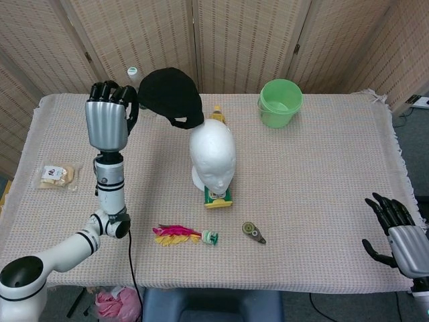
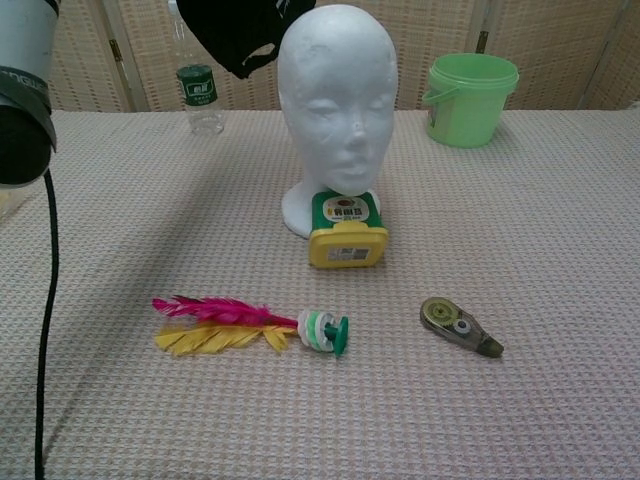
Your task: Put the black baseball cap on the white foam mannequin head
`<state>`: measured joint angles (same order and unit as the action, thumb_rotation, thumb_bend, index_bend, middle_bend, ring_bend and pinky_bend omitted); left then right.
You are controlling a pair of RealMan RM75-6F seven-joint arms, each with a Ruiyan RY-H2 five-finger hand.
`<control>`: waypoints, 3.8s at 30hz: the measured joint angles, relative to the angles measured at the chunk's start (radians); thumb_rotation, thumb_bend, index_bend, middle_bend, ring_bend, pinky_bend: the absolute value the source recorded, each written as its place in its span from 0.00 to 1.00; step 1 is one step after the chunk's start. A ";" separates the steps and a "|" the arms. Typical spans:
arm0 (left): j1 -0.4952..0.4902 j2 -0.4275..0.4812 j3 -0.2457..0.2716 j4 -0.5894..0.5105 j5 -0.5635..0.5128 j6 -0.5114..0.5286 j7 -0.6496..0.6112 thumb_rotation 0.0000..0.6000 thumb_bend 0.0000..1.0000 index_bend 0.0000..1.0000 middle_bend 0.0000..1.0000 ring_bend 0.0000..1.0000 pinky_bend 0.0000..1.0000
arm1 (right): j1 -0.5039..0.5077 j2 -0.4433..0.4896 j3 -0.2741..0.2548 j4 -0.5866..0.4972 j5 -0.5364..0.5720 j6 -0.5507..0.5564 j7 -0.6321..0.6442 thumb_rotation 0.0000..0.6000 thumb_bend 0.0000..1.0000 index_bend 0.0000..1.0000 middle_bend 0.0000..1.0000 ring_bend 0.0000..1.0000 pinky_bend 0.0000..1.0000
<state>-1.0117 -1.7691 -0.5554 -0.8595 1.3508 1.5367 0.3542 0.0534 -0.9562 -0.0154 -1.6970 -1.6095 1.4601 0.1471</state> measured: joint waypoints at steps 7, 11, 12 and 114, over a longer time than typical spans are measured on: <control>-0.068 -0.049 0.007 0.124 -0.022 -0.059 -0.056 1.00 0.51 0.58 0.71 0.45 0.46 | 0.018 0.002 0.000 0.000 0.015 -0.035 0.006 1.00 0.29 0.00 0.00 0.00 0.00; -0.113 -0.073 0.012 0.191 -0.031 -0.088 -0.086 1.00 0.51 0.58 0.71 0.45 0.46 | 0.023 0.003 0.003 0.002 0.027 -0.047 0.009 1.00 0.29 0.00 0.00 0.00 0.00; -0.128 -0.079 0.013 0.207 -0.033 -0.096 -0.096 1.00 0.51 0.58 0.71 0.45 0.46 | 0.025 0.004 0.003 0.002 0.030 -0.052 0.011 1.00 0.29 0.00 0.00 0.00 0.00; 0.098 -0.091 0.333 -0.630 0.210 0.128 0.776 1.00 0.51 0.62 0.78 0.49 0.51 | 0.010 0.039 -0.083 0.040 -0.152 0.048 0.117 1.00 0.30 0.00 0.00 0.00 0.00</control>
<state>-0.9142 -1.8598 -0.2227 -1.4891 1.5605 1.6649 1.1306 0.0632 -0.9170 -0.0983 -1.6568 -1.7616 1.5084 0.2646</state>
